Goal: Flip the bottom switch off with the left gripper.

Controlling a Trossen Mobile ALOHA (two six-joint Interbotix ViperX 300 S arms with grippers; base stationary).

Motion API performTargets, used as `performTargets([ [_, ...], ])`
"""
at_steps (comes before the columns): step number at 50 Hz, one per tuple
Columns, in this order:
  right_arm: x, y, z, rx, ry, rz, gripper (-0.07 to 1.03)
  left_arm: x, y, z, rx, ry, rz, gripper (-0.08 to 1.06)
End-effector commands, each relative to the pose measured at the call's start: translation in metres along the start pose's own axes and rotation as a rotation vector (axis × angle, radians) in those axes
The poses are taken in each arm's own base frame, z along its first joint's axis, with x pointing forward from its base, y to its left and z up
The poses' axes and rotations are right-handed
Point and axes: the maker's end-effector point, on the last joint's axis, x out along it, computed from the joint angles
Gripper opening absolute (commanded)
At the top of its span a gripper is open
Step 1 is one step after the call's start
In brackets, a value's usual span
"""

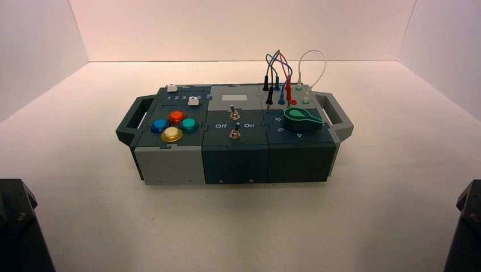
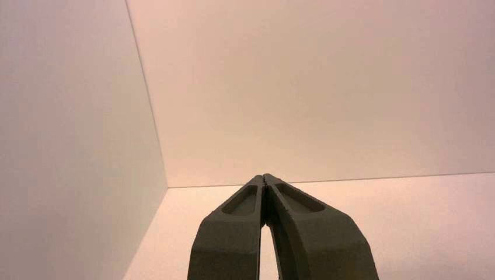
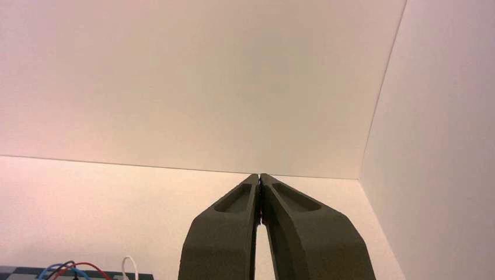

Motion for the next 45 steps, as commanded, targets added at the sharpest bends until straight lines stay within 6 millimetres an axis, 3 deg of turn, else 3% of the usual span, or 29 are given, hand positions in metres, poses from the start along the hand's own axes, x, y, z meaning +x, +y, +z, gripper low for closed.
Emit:
performTargets([
  [1, 0.001, -0.001, 0.008, -0.003, -0.023, -0.006, -0.02, 0.001, 0.000, 0.007, -0.002, -0.018, 0.001, -0.03],
  [27, 0.002, -0.001, 0.008, 0.000, -0.011, -0.001, -0.02, 0.002, -0.001, 0.007, -0.006, -0.007, -0.004, -0.03],
  [45, -0.005, 0.002, 0.013, 0.004, 0.106, 0.020, -0.02, 0.001, -0.021, 0.011, -0.051, 0.197, -0.119, -0.03],
])
